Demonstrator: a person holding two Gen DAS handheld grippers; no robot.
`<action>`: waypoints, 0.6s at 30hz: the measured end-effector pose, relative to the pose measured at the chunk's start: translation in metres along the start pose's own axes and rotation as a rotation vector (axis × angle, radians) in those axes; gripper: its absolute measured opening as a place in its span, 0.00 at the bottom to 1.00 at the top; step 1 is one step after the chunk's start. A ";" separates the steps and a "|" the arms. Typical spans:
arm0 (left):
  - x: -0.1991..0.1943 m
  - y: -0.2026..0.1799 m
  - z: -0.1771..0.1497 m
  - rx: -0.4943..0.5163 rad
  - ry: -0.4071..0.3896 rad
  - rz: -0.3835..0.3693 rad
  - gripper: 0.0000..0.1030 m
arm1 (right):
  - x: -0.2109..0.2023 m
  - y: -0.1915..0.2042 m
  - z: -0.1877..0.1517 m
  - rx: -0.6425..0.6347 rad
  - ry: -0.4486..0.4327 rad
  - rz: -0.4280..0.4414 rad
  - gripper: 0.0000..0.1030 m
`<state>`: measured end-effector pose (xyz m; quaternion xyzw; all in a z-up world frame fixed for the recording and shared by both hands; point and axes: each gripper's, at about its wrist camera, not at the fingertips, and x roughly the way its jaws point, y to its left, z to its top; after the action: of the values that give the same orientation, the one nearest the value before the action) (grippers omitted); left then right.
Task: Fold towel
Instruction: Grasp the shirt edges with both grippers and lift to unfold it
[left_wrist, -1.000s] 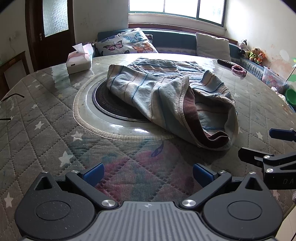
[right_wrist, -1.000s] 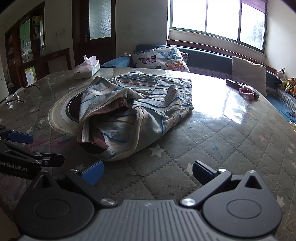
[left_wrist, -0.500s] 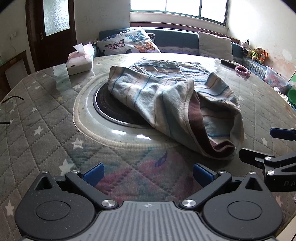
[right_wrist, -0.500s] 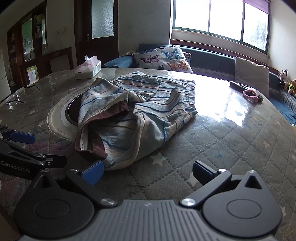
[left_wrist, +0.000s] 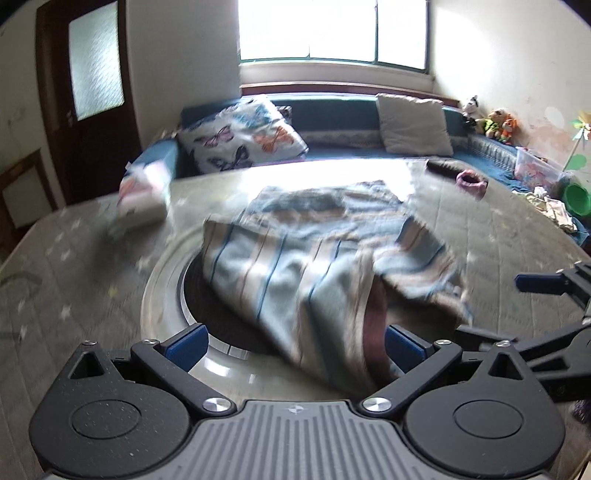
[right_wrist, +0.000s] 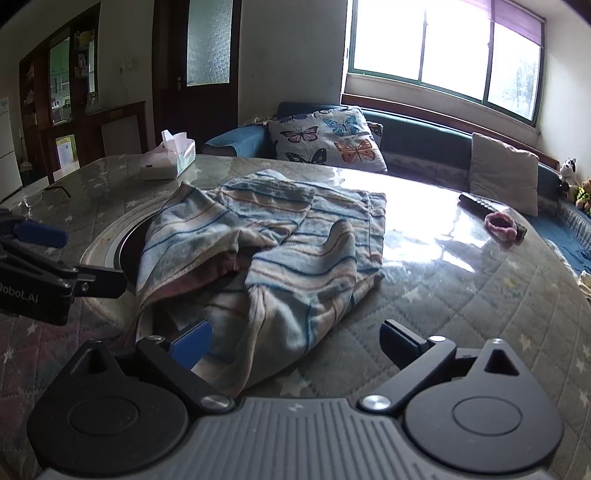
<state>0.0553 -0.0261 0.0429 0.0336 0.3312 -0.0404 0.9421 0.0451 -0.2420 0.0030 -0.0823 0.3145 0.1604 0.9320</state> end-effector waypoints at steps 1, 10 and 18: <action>0.003 -0.003 0.006 0.013 -0.006 -0.006 0.99 | 0.002 0.000 0.003 -0.005 -0.001 0.000 0.94; 0.055 -0.028 0.045 0.102 0.025 -0.125 0.83 | 0.030 0.004 0.018 -0.054 0.014 0.026 0.80; 0.096 -0.021 0.045 0.105 0.127 -0.167 0.16 | 0.054 -0.003 0.019 -0.057 0.055 0.049 0.64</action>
<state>0.1558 -0.0561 0.0169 0.0576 0.3895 -0.1337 0.9094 0.0977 -0.2267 -0.0148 -0.1055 0.3371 0.1900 0.9160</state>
